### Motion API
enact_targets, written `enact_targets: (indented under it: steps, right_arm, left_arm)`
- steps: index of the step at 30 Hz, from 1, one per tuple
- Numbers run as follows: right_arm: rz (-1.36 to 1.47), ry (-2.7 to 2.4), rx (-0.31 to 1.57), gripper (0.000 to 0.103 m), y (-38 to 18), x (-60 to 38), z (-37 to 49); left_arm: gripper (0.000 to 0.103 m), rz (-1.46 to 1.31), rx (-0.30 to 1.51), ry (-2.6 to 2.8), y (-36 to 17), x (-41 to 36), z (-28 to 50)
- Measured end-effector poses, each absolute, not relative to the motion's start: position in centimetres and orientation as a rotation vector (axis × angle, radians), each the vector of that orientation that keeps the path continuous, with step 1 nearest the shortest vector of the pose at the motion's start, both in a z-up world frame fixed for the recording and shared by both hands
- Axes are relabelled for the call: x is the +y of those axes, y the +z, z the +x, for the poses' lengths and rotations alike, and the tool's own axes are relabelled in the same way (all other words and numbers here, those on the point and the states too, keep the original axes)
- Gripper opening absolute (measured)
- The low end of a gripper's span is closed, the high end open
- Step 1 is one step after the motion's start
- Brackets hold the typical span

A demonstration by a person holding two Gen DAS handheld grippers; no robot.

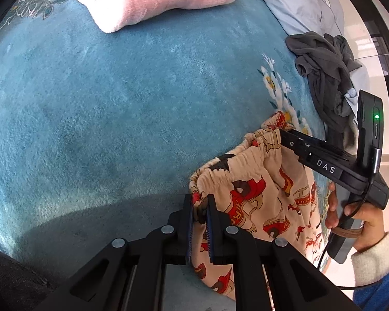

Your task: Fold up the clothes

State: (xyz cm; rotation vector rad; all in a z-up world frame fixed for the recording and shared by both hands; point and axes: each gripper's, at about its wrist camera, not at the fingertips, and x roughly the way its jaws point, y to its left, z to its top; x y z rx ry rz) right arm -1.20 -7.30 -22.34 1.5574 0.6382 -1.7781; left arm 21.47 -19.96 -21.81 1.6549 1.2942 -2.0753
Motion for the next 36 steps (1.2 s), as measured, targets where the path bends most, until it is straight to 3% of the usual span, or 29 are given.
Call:
enact_targets:
  steps: [3,5,7,11,18,28,36]
  right_arm:
    - [1.568,-1.84,0.606,0.051,-22.3,-7.0,-0.9]
    - [1.594,-1.871,0.542,0.045,-22.2,-6.7,-0.8]
    - [1.597,-1.891,0.497,0.023,-22.0,-6.8,-0.4]
    - [1.586,-1.958,0.477,0.006,-21.4,-7.1,-0.3]
    - [1.426,-2.122,0.489,0.0,-17.1,-8.4,-3.5]
    - [1.497,-2.152,0.371,0.0,-16.7,-9.6,-4.8]
    - [1.626,-2.392,0.111,0.002,-11.3,7.3,0.9]
  left_arm:
    - [0.01,1.653,1.314,-2.068,-22.0,-20.2,21.3]
    - [0.01,1.653,1.321,-2.071,-22.0,-20.2,21.3]
    - [0.01,1.655,1.323,-2.077,-22.0,-20.2,21.2]
    - [0.01,1.653,1.323,-2.087,-21.9,-20.1,21.3]
    - [0.01,1.613,1.375,-2.099,-21.8,-20.6,21.6]
    - [0.01,1.606,1.466,-2.071,-22.4,-21.5,21.5]
    - [0.016,1.666,1.464,-2.043,-22.8,-20.9,21.6]
